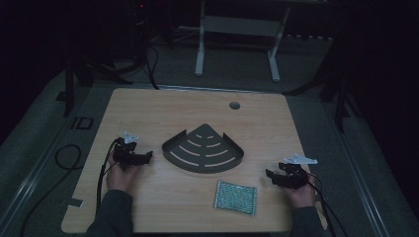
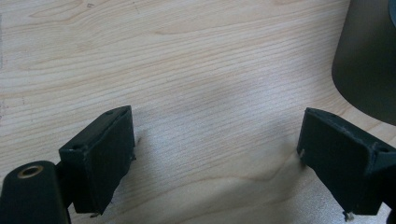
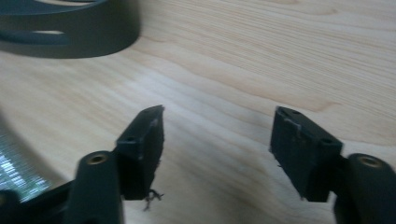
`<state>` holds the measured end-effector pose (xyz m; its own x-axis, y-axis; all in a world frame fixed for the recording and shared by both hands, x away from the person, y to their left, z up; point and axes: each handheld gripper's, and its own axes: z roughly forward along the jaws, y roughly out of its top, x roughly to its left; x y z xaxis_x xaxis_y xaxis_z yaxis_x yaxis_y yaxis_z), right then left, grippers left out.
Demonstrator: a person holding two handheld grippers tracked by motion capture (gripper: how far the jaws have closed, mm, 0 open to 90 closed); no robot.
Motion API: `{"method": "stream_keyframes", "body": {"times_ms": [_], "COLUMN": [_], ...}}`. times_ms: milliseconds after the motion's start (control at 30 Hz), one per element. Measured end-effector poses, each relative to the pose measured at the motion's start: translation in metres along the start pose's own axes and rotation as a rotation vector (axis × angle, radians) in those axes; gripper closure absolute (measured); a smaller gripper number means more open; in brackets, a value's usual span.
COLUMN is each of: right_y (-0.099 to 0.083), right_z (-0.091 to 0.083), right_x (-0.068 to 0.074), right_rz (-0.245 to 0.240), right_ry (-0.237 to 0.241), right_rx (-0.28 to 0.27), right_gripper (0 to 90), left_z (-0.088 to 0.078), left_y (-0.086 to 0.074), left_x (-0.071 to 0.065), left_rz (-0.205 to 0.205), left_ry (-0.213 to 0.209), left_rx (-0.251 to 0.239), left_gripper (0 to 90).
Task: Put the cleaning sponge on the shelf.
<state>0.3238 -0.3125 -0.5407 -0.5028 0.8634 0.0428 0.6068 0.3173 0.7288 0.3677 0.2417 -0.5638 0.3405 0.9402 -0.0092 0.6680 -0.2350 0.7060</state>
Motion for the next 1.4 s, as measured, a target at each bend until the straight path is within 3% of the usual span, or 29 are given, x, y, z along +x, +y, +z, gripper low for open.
{"method": "stream_keyframes", "body": {"times_ms": [267, 400, 767, 800, 900, 933, 1033, 1067, 1267, 1400], "right_y": [0.002, 0.004, 0.008, 0.009, 0.01, 0.011, 0.012, 0.013, 0.007, 0.002], "right_z": [-0.011, -0.016, -0.024, -0.024, -0.024, -0.022, -0.021, -0.017, -0.006, 0.0], "right_x": [0.021, 0.03, 0.054, 0.061, 0.068, 0.077, 0.081, 0.094, 0.107, 0.105], "right_rz": [-0.097, -0.133, -0.229, -0.257, -0.274, -0.306, -0.32, -0.358, -0.387, -0.353], "right_ry": [0.037, 0.062, 0.188, 0.225, 0.247, 0.265, 0.267, 0.283, 0.307, 0.33], "right_rx": [0.019, 0.025, 0.021, 0.018, 0.018, 0.018, 0.023, 0.036, 0.074, 0.074], "right_gripper": [54.6, 59.2, 76.5, 81.0, 85.5, 88.9, 89.4, 89.7, 89.6, 89.9], "left_z": [0.0, 0.0, 0.0, 0.0, 0.0, 0.0, 0.0, 0.0, 0.0, 0.0], "left_y": [0.0, 0.0, 0.0, 0.0, 0.0, 0.0, 0.0, 0.0, 0.0, 0.0], "left_x": [0.0, 0.0, -0.001, -0.001, -0.001, -0.001, -0.002, -0.002, -0.002, -0.002], "left_rz": [-0.002, -0.002, -0.004, -0.005, -0.006, -0.006, -0.007, -0.007, -0.009, -0.01], "left_ry": [0.002, 0.003, 0.005, 0.006, 0.007, 0.008, 0.009, 0.009, 0.01, 0.01], "left_rx": [0.0, 0.001, 0.001, 0.001, 0.001, 0.001, 0.001, 0.001, 0.001, 0.001], "left_gripper": [11.8, 11.8, 11.8, 11.8, 11.8, 11.8, 11.8, 11.7, 11.7, 11.7]}}
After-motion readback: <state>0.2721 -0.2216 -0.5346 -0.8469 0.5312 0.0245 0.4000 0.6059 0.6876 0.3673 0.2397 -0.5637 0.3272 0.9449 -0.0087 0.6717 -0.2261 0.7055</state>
